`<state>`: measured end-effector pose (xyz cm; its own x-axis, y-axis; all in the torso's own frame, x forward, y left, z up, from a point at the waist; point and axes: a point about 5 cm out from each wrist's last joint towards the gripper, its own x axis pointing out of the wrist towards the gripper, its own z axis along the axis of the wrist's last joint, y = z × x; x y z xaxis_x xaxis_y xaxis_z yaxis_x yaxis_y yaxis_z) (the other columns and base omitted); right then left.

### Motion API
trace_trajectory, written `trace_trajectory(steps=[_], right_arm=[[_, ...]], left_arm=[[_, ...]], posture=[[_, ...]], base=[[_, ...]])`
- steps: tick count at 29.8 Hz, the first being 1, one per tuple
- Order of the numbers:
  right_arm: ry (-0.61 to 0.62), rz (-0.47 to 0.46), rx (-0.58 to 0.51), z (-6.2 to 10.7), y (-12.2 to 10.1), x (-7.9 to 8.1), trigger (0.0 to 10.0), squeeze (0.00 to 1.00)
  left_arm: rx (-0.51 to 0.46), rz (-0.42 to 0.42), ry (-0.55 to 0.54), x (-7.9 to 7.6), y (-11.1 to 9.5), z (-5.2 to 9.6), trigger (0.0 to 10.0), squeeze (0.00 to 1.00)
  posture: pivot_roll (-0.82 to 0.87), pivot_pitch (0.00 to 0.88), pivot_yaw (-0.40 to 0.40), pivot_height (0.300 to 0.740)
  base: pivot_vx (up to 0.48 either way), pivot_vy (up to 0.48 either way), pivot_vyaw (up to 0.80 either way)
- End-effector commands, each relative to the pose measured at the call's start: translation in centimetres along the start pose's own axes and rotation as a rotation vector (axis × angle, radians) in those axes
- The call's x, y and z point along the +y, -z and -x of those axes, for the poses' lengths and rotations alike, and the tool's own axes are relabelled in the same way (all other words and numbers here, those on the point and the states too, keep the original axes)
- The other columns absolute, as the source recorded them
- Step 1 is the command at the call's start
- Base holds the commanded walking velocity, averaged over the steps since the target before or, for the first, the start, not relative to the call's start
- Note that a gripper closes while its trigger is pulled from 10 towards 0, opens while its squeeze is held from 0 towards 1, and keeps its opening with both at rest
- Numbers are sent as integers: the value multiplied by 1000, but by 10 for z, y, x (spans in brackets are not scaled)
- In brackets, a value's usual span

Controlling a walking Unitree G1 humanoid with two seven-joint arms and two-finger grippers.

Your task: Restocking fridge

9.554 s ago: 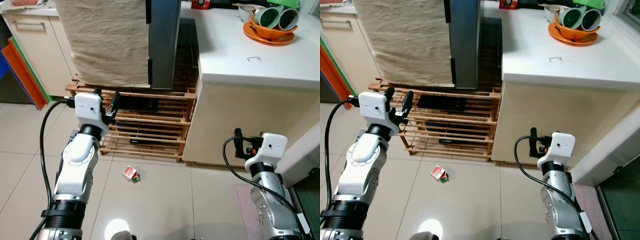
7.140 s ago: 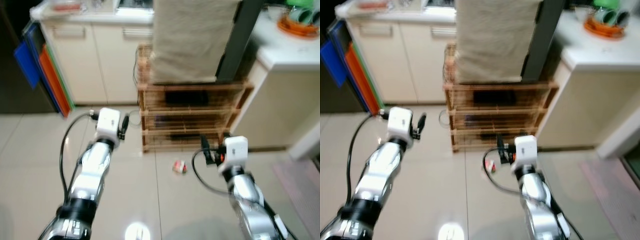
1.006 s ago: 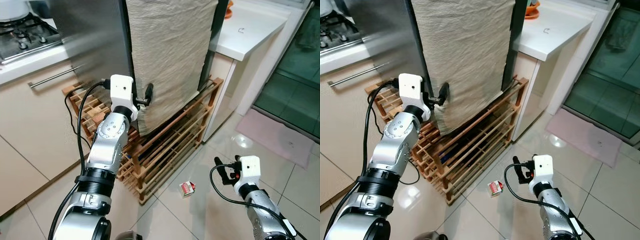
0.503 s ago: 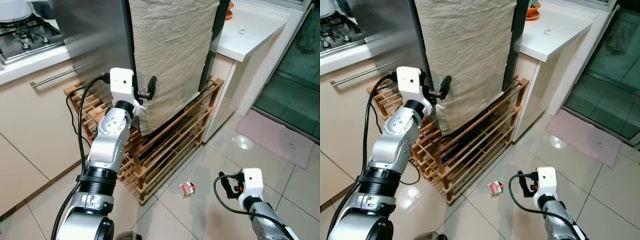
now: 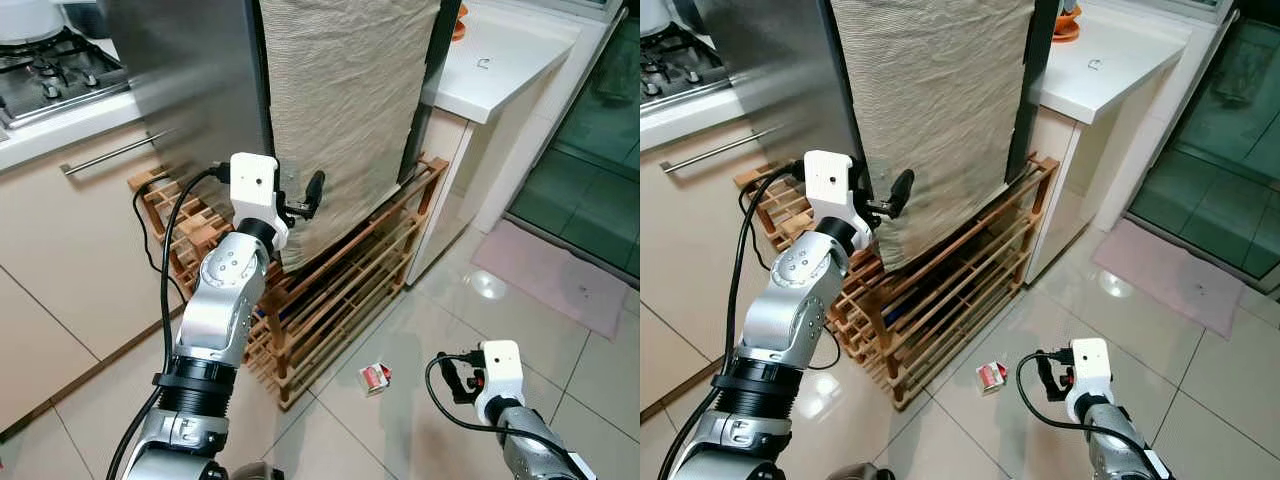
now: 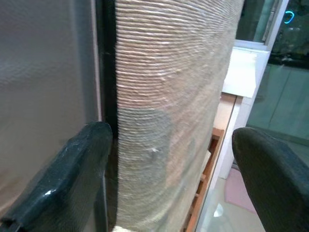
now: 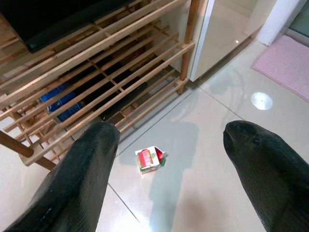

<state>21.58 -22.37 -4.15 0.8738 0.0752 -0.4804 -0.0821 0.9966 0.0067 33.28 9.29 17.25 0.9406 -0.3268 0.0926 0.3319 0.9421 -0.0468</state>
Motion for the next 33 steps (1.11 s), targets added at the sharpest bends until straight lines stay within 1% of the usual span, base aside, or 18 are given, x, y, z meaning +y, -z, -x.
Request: trace_trajectory(steps=[1, 6, 9, 12, 13, 16, 21, 26, 31, 33], right_arm=[[14, 4, 27, 0, 1, -4, 10000, 0], [31, 4, 65, 3, 7, -6, 10000, 0], [38, 4, 80, 4, 10, -7, 10000, 0], [40, 3, 87, 4, 11, -7, 10000, 0], [33, 8, 58, 3, 7, -5, 10000, 0], [15, 20, -5, 0, -1, -1, 10000, 0], [9, 25, -24, 0, -2, 0, 10000, 0], [2, 29, -27, 1, -1, 1, 10000, 0], [-2, 32, -34, 1, -2, 1, 10000, 0], [-5, 30, -54, 1, -4, 1, 10000, 0]], left_arm=[[22, -21, 82, -16, 3, -5, 10000, 0], [61, -38, 98, -23, 11, -13, 10000, 0], [70, -47, 87, -23, 13, -16, 10000, 0], [58, -44, 69, -21, 11, -18, 10000, 0], [39, -38, 45, -17, 8, -18, 10000, 0], [35, -35, 17, -12, 9, -17, 10000, 0], [50, -34, -40, -4, 16, -12, 10000, 0], [56, -20, -41, -4, 17, -13, 10000, 0], [77, 20, -58, -4, 19, -18, 10000, 0], [86, 27, -60, -3, 20, -20, 10000, 0]], posture=[[46, 0, 10, 740], [34, 3, 17, 740], [28, 4, 19, 740], [23, 3, 21, 740], [22, 3, 24, 740], [22, 1, 22, 740], [32, 1, 16, 740], [36, 0, 14, 740], [37, 0, 12, 740], [35, 0, 10, 740]], base=[[0, 0, 0], [0, 0, 0], [0, 0, 0], [0, 0, 0], [0, 0, 0], [0, 0, 0], [0, 0, 0], [0, 0, 0], [0, 0, 0], [0, 0, 0]])
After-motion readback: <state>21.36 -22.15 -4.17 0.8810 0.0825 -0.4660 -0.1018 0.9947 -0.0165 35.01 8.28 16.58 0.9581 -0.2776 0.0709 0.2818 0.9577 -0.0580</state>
